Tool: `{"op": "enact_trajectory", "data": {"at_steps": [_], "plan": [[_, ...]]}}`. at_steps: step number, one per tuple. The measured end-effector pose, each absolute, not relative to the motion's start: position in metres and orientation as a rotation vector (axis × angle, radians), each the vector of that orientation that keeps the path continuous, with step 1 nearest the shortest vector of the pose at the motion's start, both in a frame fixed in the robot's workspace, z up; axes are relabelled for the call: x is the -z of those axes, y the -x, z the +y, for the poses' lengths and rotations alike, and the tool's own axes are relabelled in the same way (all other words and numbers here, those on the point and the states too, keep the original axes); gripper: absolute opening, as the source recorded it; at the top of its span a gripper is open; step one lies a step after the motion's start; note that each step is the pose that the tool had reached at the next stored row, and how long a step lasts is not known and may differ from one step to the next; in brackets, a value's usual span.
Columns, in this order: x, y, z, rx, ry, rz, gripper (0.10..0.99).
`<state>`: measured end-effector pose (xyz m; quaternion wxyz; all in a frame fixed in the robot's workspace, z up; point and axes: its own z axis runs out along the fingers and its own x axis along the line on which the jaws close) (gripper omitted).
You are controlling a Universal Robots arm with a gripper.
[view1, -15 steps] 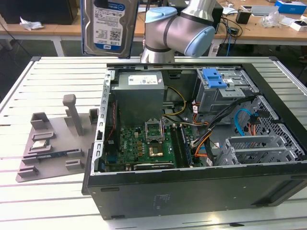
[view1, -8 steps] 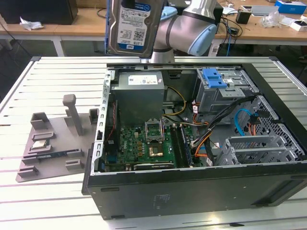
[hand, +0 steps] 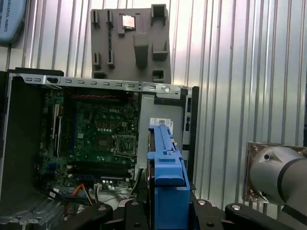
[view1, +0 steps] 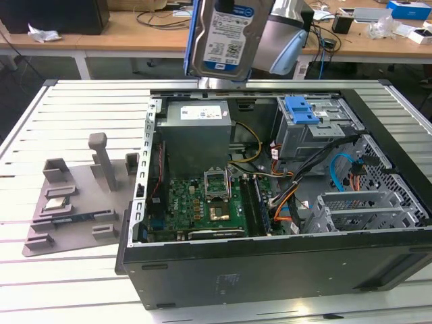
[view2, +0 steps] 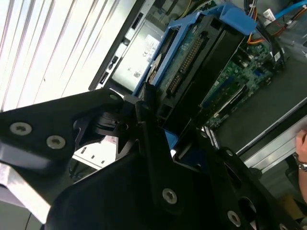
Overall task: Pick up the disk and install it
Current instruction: 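Pick up the disk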
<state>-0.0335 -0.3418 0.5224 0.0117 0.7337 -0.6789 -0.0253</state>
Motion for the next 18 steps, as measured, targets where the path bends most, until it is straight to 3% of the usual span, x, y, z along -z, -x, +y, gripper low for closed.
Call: {"op": "enact_trajectory", "data": {"at_steps": [7,18], "plan": [[-0.522,0.014,-0.342,0.13,-2.308,-2.141,0.365],[-0.521,0.014,-0.348,0.131,-2.242,-2.215,0.365]]}}
